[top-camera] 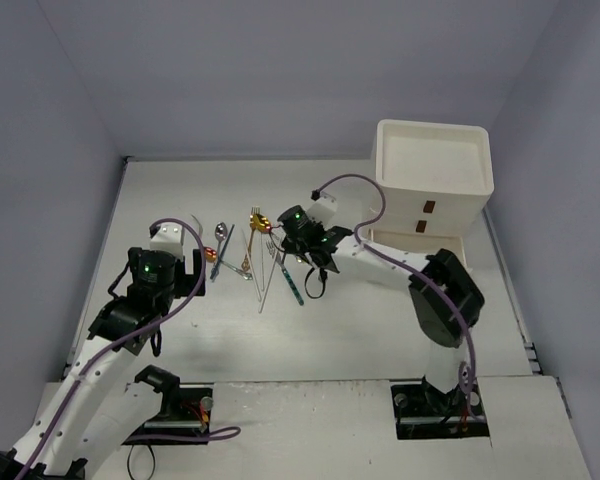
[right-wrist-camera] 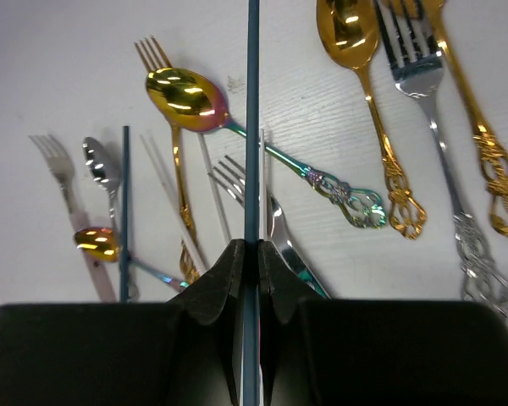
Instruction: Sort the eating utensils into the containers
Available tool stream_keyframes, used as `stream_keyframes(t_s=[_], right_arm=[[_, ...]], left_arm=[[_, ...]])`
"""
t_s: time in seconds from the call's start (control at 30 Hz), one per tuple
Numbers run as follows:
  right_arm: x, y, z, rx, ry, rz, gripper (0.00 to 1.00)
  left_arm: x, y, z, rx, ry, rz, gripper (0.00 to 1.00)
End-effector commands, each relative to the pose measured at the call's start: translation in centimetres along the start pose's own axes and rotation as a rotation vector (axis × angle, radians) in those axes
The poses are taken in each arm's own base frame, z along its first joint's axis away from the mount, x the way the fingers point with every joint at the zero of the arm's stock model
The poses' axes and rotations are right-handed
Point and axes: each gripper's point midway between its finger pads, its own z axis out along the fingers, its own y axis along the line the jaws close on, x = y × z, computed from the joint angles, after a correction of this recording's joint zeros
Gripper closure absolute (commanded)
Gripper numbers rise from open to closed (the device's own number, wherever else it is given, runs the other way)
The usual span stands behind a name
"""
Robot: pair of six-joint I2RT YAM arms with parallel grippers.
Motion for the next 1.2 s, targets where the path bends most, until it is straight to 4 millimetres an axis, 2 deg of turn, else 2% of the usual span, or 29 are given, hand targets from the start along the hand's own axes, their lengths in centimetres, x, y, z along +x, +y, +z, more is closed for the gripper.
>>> stream_keyframes(t_s=[0.0,0.17,0.23,0.37,0.53,0.7,0.87,0.93,1.03,1.17], right_arm=[[-3.2,-0.6,-6.1,-0.089,-0.047,0.036,1.0],[-2.4,-6.6,-8.9,-0.051,-0.045,0.117,1.0],[-3.6,-8.0,-10.0,-0.056,-0.074,0.2,1.0],[-4.9,-13.1,-11.2,-0.024,-0.12,0.348,1.0],[-8.2,-16.4,-13.0,-0.016,-0.259,0.504,1.0],[-11.3,-21.0,-11.9,0.09,-0.345,0.664,1.0],[-14.0,-24.3,-10.9,0.195,-0.424,0.771,1.0],[-15.1,-25.3,-10.5,0.228,-0.447,0.801,1.0],[-16.5,-25.7,-10.0,0.247,-0.456,0.825,0.99],[-16.7,-26.3,-8.6,0.281,-0.423,0.833,0.85]], left_arm=[[-2.1,-0.2,-0.3,0.004,-0.058,-0.029,0.04],[-2.1,-0.2,-0.3,0.003,-0.057,-0.029,0.04],[-2.2,-0.2,-0.4,0.004,-0.06,-0.031,0.04],[-2.1,-0.4,-0.3,0.013,-0.055,-0.028,0.03],[-2.0,-0.6,-0.1,0.018,-0.049,-0.03,0.04],[-2.0,-0.7,-0.1,0.021,-0.045,-0.027,0.04],[-1.9,-0.6,-0.1,0.02,-0.042,-0.026,0.03],[-1.9,-0.6,0.0,0.019,-0.041,-0.025,0.04],[-1.9,-0.6,0.0,0.017,-0.041,-0.025,0.03],[-1.9,-0.5,-0.1,0.015,-0.044,-0.025,0.03]])
